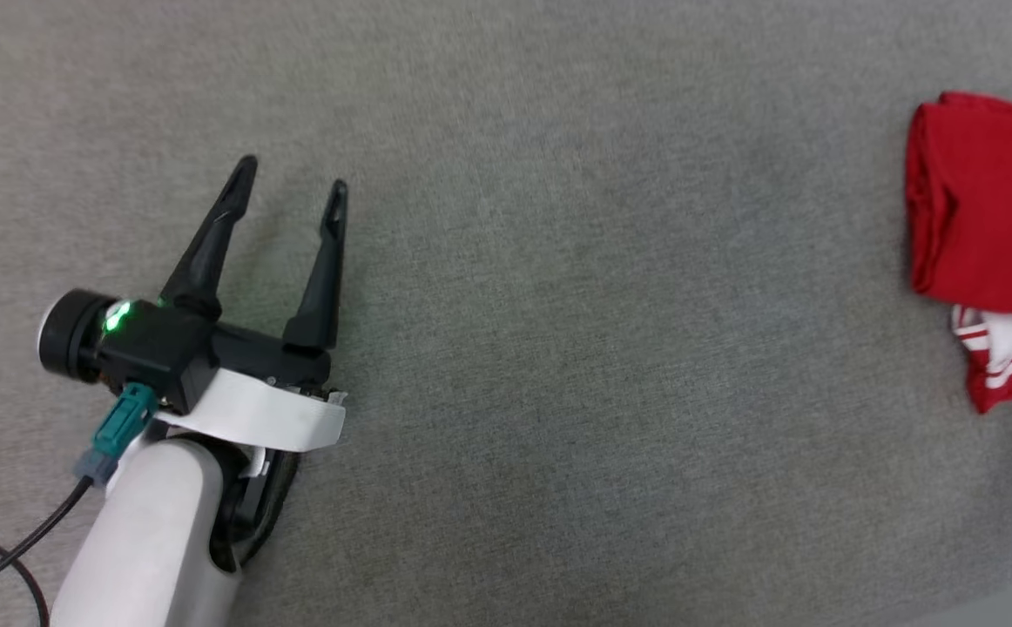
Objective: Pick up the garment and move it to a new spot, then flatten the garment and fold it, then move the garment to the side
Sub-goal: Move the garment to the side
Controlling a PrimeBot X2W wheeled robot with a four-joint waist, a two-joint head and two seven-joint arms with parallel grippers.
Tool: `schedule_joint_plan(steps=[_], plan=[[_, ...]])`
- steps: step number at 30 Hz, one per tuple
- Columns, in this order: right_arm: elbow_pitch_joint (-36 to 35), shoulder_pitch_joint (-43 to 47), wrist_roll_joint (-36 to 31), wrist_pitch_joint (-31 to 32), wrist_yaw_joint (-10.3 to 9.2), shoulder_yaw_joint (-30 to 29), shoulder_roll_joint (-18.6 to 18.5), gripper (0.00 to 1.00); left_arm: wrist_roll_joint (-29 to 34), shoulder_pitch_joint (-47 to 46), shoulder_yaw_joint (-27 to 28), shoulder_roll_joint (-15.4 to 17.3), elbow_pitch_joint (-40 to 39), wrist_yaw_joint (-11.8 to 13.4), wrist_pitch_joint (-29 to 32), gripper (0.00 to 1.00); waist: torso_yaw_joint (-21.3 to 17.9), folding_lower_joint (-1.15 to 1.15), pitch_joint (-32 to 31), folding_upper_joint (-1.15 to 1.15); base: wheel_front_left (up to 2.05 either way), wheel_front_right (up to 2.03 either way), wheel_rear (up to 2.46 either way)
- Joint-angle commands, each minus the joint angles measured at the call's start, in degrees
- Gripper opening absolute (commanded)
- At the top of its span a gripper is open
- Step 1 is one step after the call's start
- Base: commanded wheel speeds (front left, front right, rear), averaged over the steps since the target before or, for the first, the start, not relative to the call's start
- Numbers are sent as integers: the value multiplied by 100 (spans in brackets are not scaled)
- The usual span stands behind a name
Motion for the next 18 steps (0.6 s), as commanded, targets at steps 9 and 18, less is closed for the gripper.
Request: schedule_joint_plan(steps=[9,18], plan=[[495,-747,-1289,-691,-6,-1081,272,40,95,-353,-66,130,-278,-42,190,100,104,-1,722,0,0,0,0],[407,-606,-2182,-1846,-7,-2026,826,100,-71,20,-45,62,60,74,48,100,43,-1,148,0,0,0,0]])
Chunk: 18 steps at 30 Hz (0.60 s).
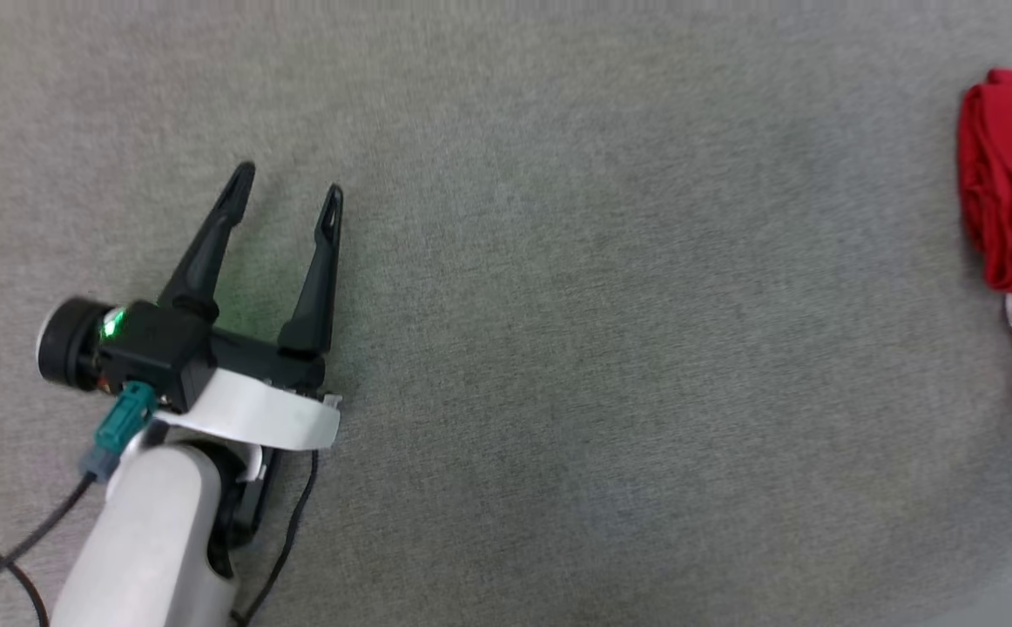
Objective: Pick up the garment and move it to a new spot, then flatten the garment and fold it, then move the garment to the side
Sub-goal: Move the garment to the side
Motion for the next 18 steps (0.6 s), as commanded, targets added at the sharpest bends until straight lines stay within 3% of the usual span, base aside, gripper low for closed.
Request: schedule_joint_plan(steps=[1,8,18], plan=[[-28,142,21,-160,-10,-19,51,100,-52,166,12,-63,87,50,-64,100,-55,0,-353,0,0,0,0],[-124,884,223,-673,-9,638,312,100,-265,681,95,-252,492,202,-214,100,-24,0,-1229,0,0,0,0],[-705,2266,1032,-1024,-9,2018,784,100,-454,1179,135,-475,840,344,-320,100,390,0,-2037,0,0,0,0]])
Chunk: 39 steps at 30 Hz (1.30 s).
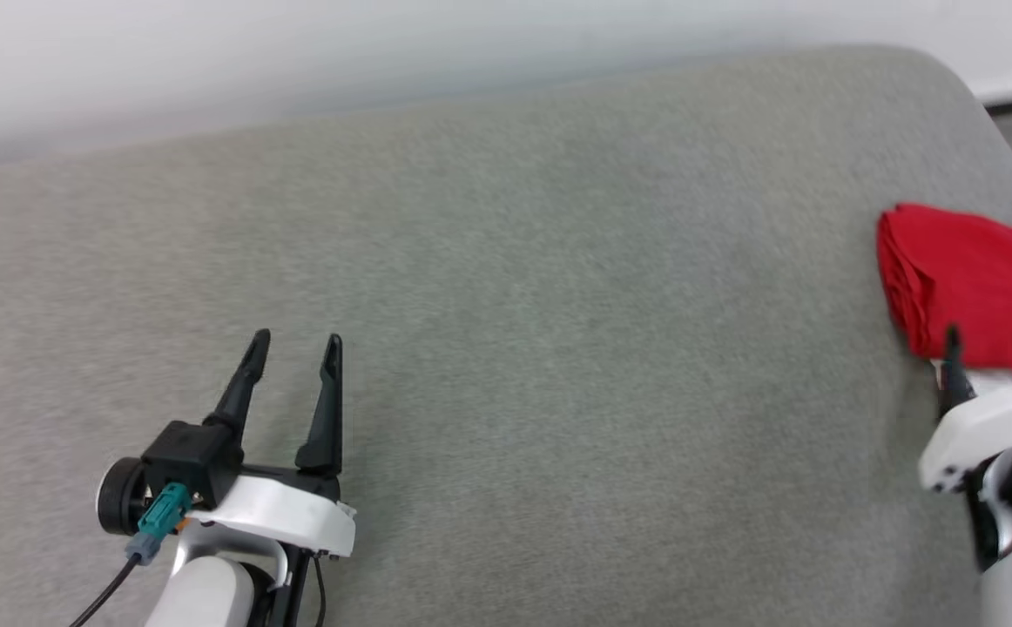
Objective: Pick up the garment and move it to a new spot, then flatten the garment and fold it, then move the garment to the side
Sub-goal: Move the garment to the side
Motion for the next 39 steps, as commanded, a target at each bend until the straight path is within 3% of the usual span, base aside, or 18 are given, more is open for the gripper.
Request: schedule_joint_plan(steps=[1,8,16,29,39], plan=[[-81,118,93,-20,-7,91,51,100,-10,46,7,-4,29,26,-22,100,259,1,-246,0,0,0,0],[-929,865,769,-55,-7,1118,183,100,-39,210,79,-92,193,83,-61,100,799,1,-583,0,0,0,0],[-1988,1507,1208,-30,-7,1762,219,100,68,489,293,-27,255,221,-92,100,1261,1,-950,0,0,0,0],[-3392,2792,1485,145,-7,2070,234,100,178,1073,371,-9,273,153,-93,100,1301,1,-1493,0,0,0,0],[-3670,3158,1609,260,-6,2064,235,100,184,1141,289,-30,367,96,-93,100,1254,1,-1616,0,0,0,0]])
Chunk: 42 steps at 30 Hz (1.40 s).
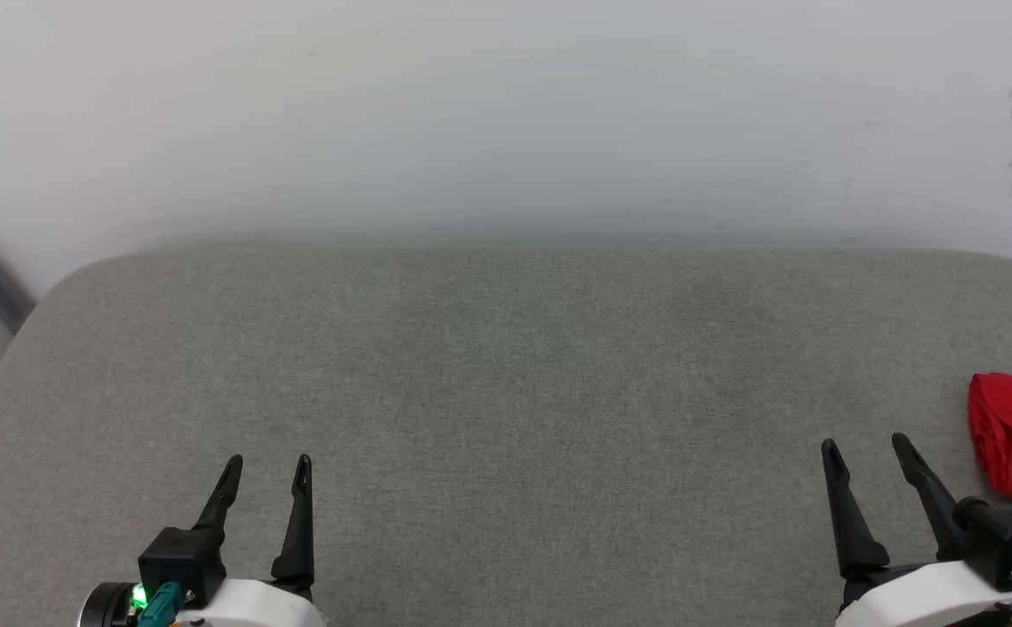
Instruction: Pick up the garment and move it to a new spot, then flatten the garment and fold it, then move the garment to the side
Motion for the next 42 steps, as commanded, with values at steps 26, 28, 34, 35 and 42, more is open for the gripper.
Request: schedule_joint_plan(steps=[26,28,34,35,42], plan=[[297,-120,1088,63,0,50,-26,0,-868,-67,148,-144,196,-107,283,0,24,1,22,0,0,0,0],[343,-159,1318,80,0,45,-33,0,-1060,-87,192,-172,200,-138,337,0,21,1,28,0,0,0,0],[468,-261,1969,128,0,30,-50,0,-1608,-147,321,-249,215,-224,490,0,13,1,46,0,0,0,0],[487,-278,2072,135,-1,27,-52,0,-1696,-156,341,-261,217,-236,515,0,11,1,48,0,0,0,0],[616,-388,2763,188,-1,7,-66,0,-2281,-220,480,-344,236,-330,680,0,1,1,69,0,0,0,0]])
